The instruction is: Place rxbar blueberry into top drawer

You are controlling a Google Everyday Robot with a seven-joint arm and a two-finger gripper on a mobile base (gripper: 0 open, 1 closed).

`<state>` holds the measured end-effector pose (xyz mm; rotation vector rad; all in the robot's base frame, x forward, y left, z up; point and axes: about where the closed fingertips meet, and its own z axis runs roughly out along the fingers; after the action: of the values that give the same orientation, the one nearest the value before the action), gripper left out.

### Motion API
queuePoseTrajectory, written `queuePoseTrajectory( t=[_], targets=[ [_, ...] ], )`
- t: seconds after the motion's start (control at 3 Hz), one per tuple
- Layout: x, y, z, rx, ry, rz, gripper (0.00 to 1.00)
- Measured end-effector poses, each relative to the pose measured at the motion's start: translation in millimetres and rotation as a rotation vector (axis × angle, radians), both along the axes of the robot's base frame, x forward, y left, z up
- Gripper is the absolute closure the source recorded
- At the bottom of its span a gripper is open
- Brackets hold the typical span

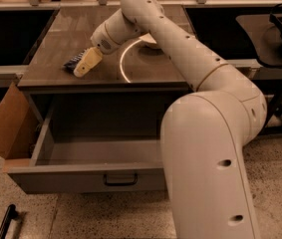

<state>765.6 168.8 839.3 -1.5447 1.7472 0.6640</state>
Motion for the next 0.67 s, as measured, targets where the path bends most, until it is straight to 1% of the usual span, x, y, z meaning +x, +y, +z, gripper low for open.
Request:
queuePoseTrajectory(
  t=[0.33, 0.67],
  targets=[
    [5.9, 6.6, -2.1, 0.015, 0.021, -0.068, 0.0],
    [8.0, 11.0, -3.2, -0.008, 0.023, -0.134, 0.0]
  ],
)
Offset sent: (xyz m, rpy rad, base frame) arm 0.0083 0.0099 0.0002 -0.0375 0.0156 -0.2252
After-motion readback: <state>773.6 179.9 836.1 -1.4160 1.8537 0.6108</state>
